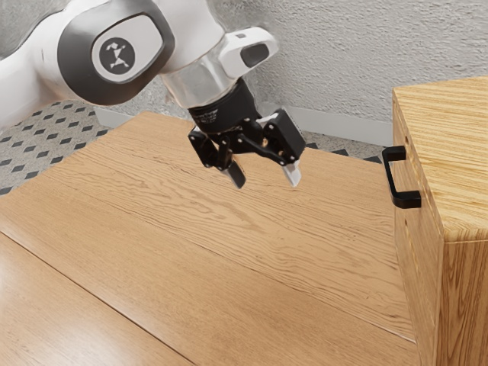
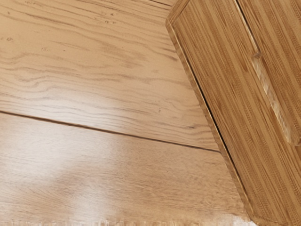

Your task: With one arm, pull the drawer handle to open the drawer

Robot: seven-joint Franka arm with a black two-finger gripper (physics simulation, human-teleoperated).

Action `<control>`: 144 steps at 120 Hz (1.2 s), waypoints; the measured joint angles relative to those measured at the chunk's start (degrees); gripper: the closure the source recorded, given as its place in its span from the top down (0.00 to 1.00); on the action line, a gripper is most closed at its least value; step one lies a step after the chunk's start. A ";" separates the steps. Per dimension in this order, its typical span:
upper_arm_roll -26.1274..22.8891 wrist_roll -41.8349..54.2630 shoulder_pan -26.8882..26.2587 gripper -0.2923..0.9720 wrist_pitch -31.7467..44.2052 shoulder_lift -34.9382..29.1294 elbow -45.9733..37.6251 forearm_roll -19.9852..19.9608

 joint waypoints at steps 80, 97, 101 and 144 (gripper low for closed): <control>-0.18 -7.58 -0.62 0.77 20.76 -3.67 -11.90 -11.78; -0.29 -8.30 -0.94 0.77 22.55 -1.89 -10.91 -12.44; -0.39 -8.43 -0.82 0.77 22.85 -1.37 -10.37 -12.50; -1.62 -9.48 -1.28 0.77 24.04 3.98 -4.53 -12.52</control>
